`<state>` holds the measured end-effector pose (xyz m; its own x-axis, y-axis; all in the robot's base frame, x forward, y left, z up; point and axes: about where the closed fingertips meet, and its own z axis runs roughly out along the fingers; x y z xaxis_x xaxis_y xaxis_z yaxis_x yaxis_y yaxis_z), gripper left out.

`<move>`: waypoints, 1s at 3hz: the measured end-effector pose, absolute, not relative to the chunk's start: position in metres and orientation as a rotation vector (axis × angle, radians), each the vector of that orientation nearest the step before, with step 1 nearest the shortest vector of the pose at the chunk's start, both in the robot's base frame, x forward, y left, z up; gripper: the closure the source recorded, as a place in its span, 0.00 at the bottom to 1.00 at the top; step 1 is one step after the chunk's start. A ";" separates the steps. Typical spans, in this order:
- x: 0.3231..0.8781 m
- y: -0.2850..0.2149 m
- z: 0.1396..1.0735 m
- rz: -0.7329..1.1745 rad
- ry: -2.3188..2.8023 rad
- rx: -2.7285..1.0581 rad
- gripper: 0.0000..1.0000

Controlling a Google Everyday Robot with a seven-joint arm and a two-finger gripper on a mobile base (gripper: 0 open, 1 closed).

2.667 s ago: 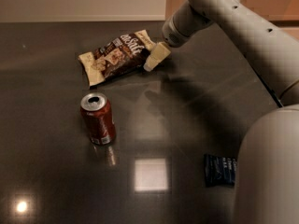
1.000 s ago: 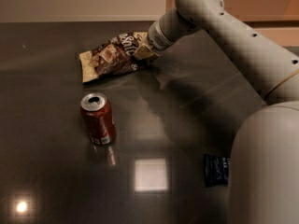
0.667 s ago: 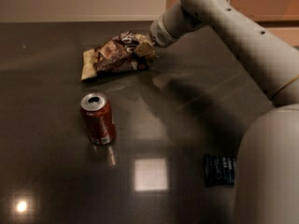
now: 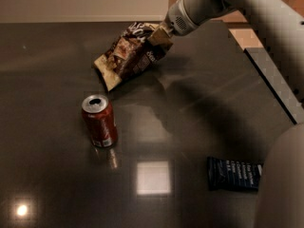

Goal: Pick brown chip bag

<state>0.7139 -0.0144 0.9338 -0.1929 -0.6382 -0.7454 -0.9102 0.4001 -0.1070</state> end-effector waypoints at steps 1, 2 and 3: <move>0.697 -0.031 0.967 0.486 1.895 -1.307 1.00; 0.681 -0.042 0.996 0.494 1.862 -1.293 1.00; 0.650 -0.063 1.049 0.455 1.807 -1.283 1.00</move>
Offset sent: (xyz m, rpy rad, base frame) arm -0.0539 -0.0492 0.1064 0.0913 -0.0794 0.0004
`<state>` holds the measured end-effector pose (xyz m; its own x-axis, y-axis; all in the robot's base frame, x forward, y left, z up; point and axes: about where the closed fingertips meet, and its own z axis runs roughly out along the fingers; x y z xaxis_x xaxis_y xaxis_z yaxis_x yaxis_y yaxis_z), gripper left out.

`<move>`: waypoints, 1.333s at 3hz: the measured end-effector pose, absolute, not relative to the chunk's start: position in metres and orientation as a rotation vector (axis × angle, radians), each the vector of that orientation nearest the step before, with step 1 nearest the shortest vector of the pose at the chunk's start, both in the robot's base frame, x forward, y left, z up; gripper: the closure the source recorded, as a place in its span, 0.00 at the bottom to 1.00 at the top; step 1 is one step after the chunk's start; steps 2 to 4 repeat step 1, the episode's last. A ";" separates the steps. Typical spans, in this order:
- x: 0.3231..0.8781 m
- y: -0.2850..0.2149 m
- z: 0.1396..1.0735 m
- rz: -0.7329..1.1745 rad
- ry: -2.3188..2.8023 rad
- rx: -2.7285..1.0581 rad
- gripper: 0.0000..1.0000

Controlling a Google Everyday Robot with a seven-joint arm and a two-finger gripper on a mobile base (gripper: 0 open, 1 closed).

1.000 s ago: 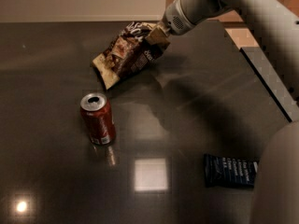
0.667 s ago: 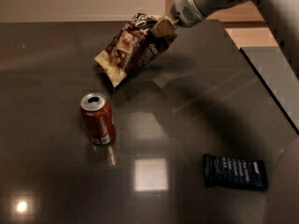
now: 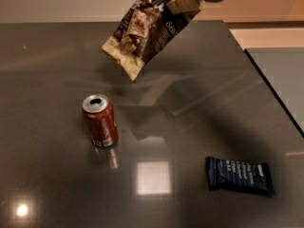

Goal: Pick brown chip bag

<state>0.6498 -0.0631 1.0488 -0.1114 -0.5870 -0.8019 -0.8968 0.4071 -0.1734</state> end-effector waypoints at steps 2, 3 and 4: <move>0.650 -0.063 1.049 0.455 1.807 -1.283 1.00; 0.650 -0.063 1.049 0.455 1.807 -1.283 1.00; 0.650 -0.063 1.049 0.455 1.807 -1.283 1.00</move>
Offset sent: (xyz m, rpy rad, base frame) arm 0.0000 0.0000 0.0000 0.0000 0.0000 0.0000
